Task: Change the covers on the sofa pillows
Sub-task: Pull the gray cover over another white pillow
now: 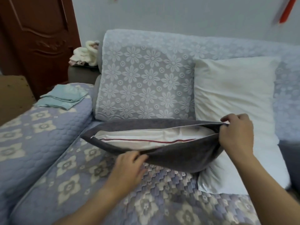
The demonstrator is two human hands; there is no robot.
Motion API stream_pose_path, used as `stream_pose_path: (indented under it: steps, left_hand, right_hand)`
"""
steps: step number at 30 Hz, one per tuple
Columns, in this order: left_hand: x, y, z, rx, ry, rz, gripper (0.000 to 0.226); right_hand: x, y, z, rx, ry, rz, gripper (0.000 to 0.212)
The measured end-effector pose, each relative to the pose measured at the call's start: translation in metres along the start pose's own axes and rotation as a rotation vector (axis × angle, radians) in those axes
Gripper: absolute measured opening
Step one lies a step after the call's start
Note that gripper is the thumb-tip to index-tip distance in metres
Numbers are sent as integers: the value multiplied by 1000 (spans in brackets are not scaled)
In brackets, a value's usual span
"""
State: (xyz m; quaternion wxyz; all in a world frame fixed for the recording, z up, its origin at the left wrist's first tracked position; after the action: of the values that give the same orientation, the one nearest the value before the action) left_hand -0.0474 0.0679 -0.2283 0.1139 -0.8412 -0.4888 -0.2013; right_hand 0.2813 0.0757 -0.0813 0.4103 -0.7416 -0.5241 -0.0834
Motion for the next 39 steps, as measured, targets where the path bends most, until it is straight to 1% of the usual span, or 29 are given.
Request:
stream_pose_path:
  steps: [1, 2, 3, 5, 6, 8, 10, 12, 14, 16, 18, 19, 20, 21, 23, 24, 25, 26, 27, 28, 29, 30, 31, 33, 34, 36, 37, 39]
  left_hand:
    - [-13, -25, 5, 49, -22, -120, 46]
    - [-21, -46, 5, 70, -7, -195, 46]
    - [-25, -62, 2, 93, 12, -218, 45]
    - [-18, -71, -7, 152, -10, -151, 40]
    - [-13, -72, -10, 183, -25, -100, 38]
    - [-3, -70, -11, 190, -96, -24, 33]
    - [-6, -70, -5, 180, -195, 48, 33]
    - [-20, -72, 4, 228, -242, 116, 35]
    - [-32, -75, 8, 272, -234, 88, 34]
    - [-39, -77, 9, 289, -236, 9, 31]
    - [-40, -80, 9, 284, -244, -13, 24]
    - [-38, -81, 5, 260, -231, -4, 19]
    - [-33, -81, -5, 231, -202, 4, 13]
    - [-28, -78, -21, 193, -146, -3, 12]
    - [-11, -65, -60, 117, 47, -5, 21]
    - [-2, -55, -83, 87, 146, 3, 24]
    - [8, -43, -106, 64, 226, 12, 26]
    - [18, -31, -126, 55, 286, 29, 28]
    - [27, -22, -141, 67, 309, 50, 29]
    - [35, -15, -148, 106, 296, 86, 31]
    - [41, -9, -149, 154, 251, 138, 32]
    - [46, -8, -144, 179, 187, 188, 35]
    - [49, -8, -137, 167, 112, 199, 39]
    - [48, -16, -124, 95, -5, 107, 51]
    - [45, -21, -122, 65, -13, 62, 52]
    - [34, -29, -126, 38, -5, 17, 47]
    - [26, -34, -129, 44, -16, -2, 45]
    - [12, -44, -135, 189, -49, -44, 49]
  right_hand:
    - [0, -6, 5, -60, 42, -78, 31]
    - [-1, -14, 12, -125, 69, -159, 32]
    - [-5, -23, 22, -188, 77, -242, 30]
    - [-19, -45, 43, -284, 31, -403, 17]
    - [-27, -54, 53, -293, -7, -472, 14]
    - [-32, -61, 61, -265, -69, -551, 18]
    - [-20, -59, 52, -250, -76, -515, 16]
    - [-1, -51, 35, -244, -38, -431, 16]
    - [13, -46, 20, -193, 9, -351, 20]
    - [14, -50, 17, -120, 32, -287, 22]
    - [1, -57, 19, -53, 3, -302, 23]
    - [-9, -60, 20, -26, -39, -368, 24]
    - [-21, -60, 21, -9, -98, -474, 24]
    - [-37, -56, 21, -8, -176, -601, 23]
    - [-67, -41, 14, -22, -350, -798, 17]
    - [-79, -33, 5, 7, -385, -861, 12]
    - [-86, -26, -4, 64, -387, -892, 11]
    - [-88, -20, -12, 120, -370, -879, 15]
    - [-86, -15, -18, 151, -350, -823, 19]
    - [-79, -11, -21, 161, -322, -760, 22]
    - [-71, -7, -22, 157, -312, -702, 25]
    - [-65, -4, -19, 154, -355, -654, 28]
    - [-63, 2, -17, 146, -444, -627, 33]
    - [-64, 18, -9, 89, -639, -629, 48]
    - [-61, 24, -7, 38, -645, -673, 53]
    - [-43, 34, -5, -50, -488, -746, 48]
    - [-28, 35, -5, -73, -397, -736, 45]
    - [1, 37, 0, -108, -298, -704, 40]
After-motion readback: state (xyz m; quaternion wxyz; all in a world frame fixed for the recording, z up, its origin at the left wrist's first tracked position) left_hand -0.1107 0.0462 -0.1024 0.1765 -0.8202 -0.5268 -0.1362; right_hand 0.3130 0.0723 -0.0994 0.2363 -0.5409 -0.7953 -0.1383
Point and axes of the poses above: each hand's wrist, its own x-axis towards the middle knuckle, its own z-axis out of the palm, y = z × x, the point moved 3 cm from there along x, towards the middle knuckle, and after that the axes turned 8 degrees about x, right-handed, at the moved point
